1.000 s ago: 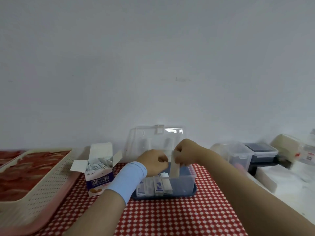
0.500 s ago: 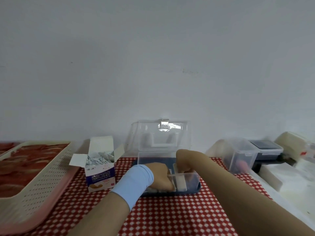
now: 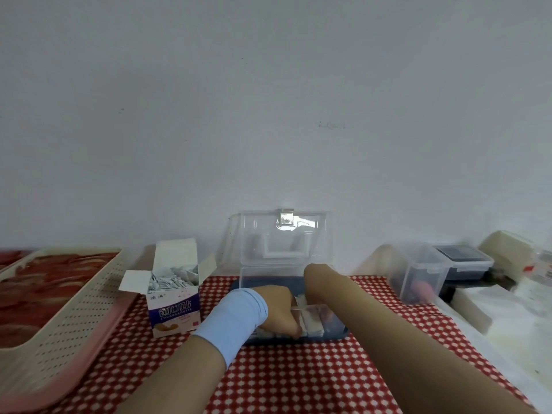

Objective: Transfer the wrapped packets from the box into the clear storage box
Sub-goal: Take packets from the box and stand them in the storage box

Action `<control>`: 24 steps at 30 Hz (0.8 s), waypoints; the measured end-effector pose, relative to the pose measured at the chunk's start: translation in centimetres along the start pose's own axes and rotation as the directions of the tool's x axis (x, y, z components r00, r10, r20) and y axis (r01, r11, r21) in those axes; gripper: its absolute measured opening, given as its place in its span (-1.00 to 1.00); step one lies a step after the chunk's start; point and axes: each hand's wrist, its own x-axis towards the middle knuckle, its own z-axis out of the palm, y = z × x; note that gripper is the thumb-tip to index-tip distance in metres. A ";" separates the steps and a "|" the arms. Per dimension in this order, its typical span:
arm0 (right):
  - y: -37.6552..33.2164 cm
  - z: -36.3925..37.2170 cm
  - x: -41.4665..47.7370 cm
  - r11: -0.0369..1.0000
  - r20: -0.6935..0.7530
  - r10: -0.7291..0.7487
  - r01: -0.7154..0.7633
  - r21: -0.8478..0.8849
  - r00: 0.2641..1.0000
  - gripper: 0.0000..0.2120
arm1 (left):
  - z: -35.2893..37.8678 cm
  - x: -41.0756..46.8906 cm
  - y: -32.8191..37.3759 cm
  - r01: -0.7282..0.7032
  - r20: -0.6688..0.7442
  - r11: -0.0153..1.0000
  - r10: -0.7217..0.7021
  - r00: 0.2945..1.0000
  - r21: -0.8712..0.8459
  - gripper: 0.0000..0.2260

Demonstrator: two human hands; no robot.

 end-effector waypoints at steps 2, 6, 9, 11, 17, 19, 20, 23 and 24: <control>-0.3 -0.2 -0.4 0.998 0.053 -0.002 0.004 -0.055 0.999 -0.63 | 0.0 -0.1 0.2 0.005 -0.001 1.000 -0.005 1.000 0.013 -0.76; -0.5 -1.2 -1.4 0.999 0.097 -0.029 0.031 -0.021 0.995 -0.61 | -0.3 -0.4 0.4 -0.006 -0.011 1.000 0.006 1.000 0.012 -0.82; -0.9 -2.7 -2.8 0.998 0.073 -0.051 0.049 0.027 0.996 -0.65 | -1.0 -1.1 0.7 -0.038 -0.011 0.999 0.038 0.999 0.015 -0.69; -1.0 -3.7 -3.5 0.999 0.098 -0.041 0.038 0.031 0.994 -0.74 | -1.9 -1.9 0.9 -0.065 -0.041 0.996 0.067 0.997 0.052 -0.62; -1.5 -7.0 -2.6 0.956 -0.228 -0.066 0.127 0.265 0.971 -0.78 | -7.0 -6.8 -1.5 -0.112 -0.256 0.990 0.088 0.963 -0.082 -0.71; -3.6 -7.7 -2.9 0.925 -0.299 -0.178 0.262 0.273 0.938 -0.76 | -8.3 -8.8 -3.6 -0.112 -0.423 0.982 0.038 0.905 -0.150 -0.79; -4.9 -7.8 -3.1 0.897 -0.340 -0.240 0.341 0.281 0.909 -0.77 | -8.7 -9.6 -5.0 -0.100 -0.506 0.978 -0.006 0.863 -0.183 -0.82; -9.0 -7.2 -3.5 0.819 -0.383 -0.396 0.509 0.263 0.835 -0.81 | -8.9 -11.6 -9.7 -0.012 -0.642 0.963 -0.170 0.747 -0.269 -0.84; -10.3 -6.8 -3.3 0.799 -0.383 -0.432 0.544 0.258 0.817 -0.81 | -8.5 -12.1 -11.4 0.032 -0.659 0.958 -0.221 0.719 -0.286 -0.83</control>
